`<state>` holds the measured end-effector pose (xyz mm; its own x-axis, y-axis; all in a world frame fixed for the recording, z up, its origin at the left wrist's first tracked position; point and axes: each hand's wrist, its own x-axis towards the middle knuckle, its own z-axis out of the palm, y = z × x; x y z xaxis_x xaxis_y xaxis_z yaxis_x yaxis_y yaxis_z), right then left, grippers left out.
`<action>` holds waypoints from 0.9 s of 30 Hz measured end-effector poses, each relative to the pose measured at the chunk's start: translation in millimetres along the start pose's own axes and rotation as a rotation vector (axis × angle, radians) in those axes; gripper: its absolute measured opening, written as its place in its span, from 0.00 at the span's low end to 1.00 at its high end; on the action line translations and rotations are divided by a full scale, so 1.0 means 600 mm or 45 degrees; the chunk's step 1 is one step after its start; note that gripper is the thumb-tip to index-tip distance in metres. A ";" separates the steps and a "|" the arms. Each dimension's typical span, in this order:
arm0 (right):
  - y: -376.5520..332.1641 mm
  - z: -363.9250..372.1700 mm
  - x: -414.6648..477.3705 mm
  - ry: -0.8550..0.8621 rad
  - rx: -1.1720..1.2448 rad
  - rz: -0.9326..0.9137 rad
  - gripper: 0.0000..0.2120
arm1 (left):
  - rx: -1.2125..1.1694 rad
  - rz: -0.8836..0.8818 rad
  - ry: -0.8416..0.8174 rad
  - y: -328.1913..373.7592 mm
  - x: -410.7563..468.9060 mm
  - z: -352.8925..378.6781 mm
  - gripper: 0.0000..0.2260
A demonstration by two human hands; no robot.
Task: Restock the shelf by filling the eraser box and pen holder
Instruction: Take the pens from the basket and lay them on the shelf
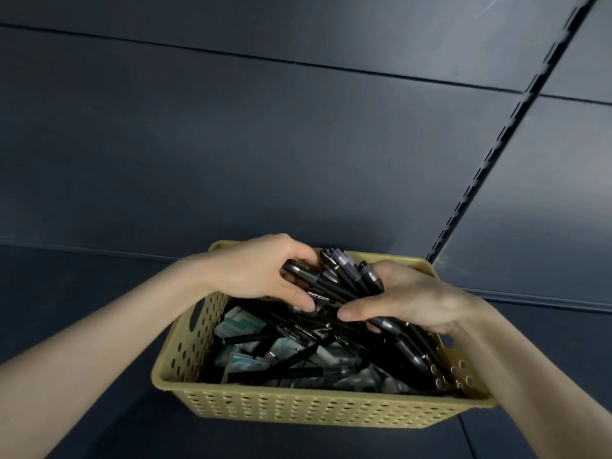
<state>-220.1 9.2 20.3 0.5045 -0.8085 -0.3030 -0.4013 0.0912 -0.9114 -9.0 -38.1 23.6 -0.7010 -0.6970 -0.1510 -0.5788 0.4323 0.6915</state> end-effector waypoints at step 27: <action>-0.013 0.025 0.003 0.103 0.048 -0.161 0.09 | -1.249 0.166 0.478 0.047 0.014 0.041 0.23</action>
<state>-204.8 15.8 22.5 0.4850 -0.8591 -0.1634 -0.3087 0.0066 -0.9511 -41.6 -17.8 24.4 -0.4625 -0.8832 0.0776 0.1993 -0.0183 0.9798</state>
